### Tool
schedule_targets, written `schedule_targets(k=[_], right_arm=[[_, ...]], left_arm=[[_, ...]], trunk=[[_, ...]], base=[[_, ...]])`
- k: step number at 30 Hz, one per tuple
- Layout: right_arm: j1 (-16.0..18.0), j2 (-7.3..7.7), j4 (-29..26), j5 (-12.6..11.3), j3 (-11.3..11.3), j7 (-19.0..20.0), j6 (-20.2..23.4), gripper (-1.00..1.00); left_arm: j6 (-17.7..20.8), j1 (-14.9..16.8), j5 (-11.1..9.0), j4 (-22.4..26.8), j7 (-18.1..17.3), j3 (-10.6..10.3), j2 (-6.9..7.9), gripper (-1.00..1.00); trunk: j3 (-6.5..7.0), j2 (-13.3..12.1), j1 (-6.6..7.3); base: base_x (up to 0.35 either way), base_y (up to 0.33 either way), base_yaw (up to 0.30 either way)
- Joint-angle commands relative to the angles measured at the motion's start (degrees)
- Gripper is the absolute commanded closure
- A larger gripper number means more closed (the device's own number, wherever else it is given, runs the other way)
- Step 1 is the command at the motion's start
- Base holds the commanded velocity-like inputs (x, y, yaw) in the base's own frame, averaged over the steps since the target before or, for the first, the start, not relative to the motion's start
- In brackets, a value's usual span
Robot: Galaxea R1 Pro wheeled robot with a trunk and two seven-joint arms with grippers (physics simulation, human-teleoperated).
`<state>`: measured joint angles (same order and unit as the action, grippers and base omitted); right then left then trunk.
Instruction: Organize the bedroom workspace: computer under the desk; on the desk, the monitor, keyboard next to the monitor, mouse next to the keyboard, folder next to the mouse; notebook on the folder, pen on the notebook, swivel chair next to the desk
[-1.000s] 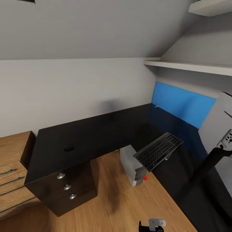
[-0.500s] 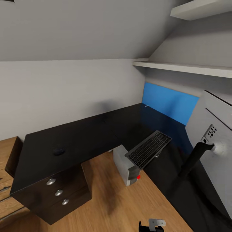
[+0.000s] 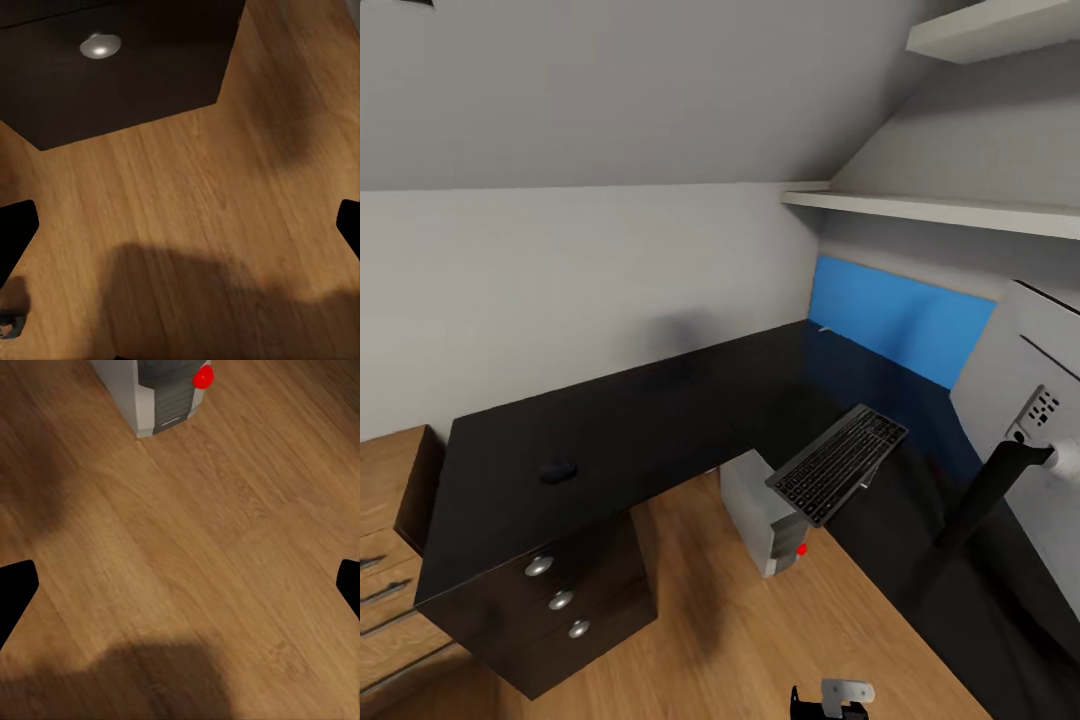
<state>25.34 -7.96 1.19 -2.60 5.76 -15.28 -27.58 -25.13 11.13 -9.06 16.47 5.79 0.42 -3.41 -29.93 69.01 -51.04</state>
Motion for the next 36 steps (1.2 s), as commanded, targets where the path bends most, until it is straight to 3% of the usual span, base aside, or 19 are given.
schedule_targets(k=[1, 20, 36], right_arm=[[0.06, -0.03, 0.13, -0.27, 0.48, -0.28, -0.19, -1.00], [0.06, 0.05, 0.13, -0.30, 0.48, -0.28, -0.19, -1.00], [0.06, -0.04, 0.13, -0.28, 0.48, -0.28, -0.19, -1.00]], left_arm=[[-0.18, 0.03, -0.26, -0.03, 0.01, 0.02, -0.02, -1.00], [-0.18, 0.03, -0.25, -0.03, -0.01, 0.02, -0.02, -1.00], [-0.18, 0.03, -0.19, -0.03, 0.01, 0.02, -0.02, -1.00]], trunk=[[-0.05, 0.03, 0.00], [-0.05, 0.03, 0.00], [-0.28, 0.03, 0.00]], base=[[0.000, 0.066, -0.047], [0.000, 0.012, -0.202], [0.000, 0.000, -0.110]])
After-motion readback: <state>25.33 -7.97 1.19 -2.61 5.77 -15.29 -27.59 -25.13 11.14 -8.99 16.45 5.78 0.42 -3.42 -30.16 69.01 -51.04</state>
